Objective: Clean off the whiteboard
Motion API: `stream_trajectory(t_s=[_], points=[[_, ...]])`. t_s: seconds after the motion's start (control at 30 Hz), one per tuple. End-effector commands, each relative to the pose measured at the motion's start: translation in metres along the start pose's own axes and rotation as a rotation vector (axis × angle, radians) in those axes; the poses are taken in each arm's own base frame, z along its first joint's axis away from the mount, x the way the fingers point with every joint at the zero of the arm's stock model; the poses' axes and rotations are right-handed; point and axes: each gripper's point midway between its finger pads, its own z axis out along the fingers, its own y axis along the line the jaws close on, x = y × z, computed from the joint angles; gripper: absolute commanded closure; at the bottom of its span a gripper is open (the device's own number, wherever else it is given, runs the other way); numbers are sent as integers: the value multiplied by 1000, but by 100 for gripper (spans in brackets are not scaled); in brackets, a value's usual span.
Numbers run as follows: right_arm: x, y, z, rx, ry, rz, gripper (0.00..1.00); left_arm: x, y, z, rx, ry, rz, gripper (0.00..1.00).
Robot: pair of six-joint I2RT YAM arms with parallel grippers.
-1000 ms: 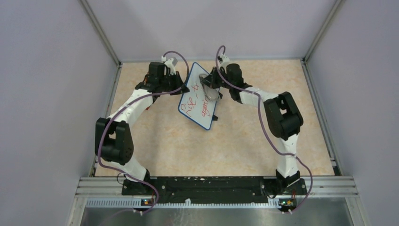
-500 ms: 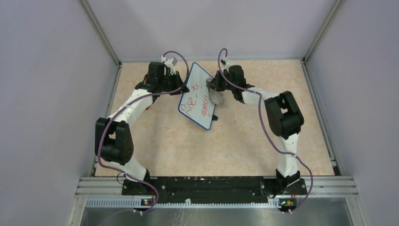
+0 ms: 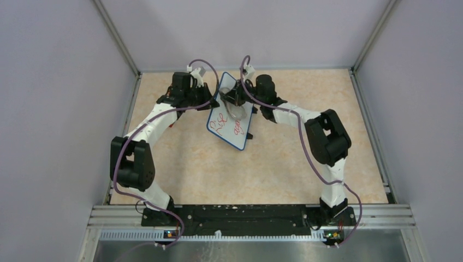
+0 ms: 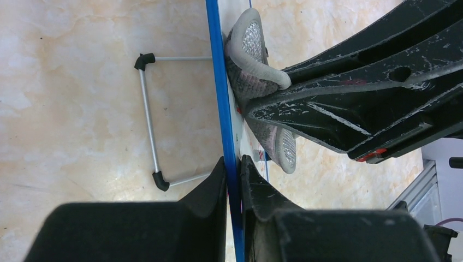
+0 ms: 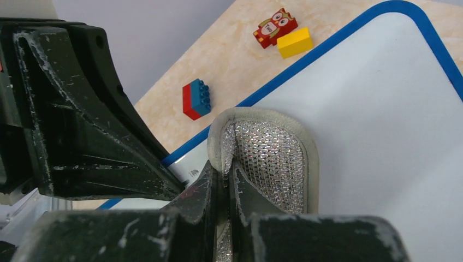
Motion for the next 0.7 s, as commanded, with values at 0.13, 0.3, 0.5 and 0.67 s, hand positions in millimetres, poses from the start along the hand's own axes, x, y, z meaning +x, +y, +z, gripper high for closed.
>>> stream_trajectory(t_s=[0.13, 0.3, 0.5, 0.67], points=[[16, -14, -7, -21, 3, 159, 100, -2, -15, 3, 53, 1, 69, 100], [48, -84, -28, 141, 39, 366, 100, -3, -16, 2, 53, -3, 71, 100], [63, -118, -46, 224, 52, 445, 100, -4, -17, 1, 54, -5, 74, 100], [58, -107, -38, 187, 47, 426, 100, -4, -17, 1, 58, -5, 73, 100]])
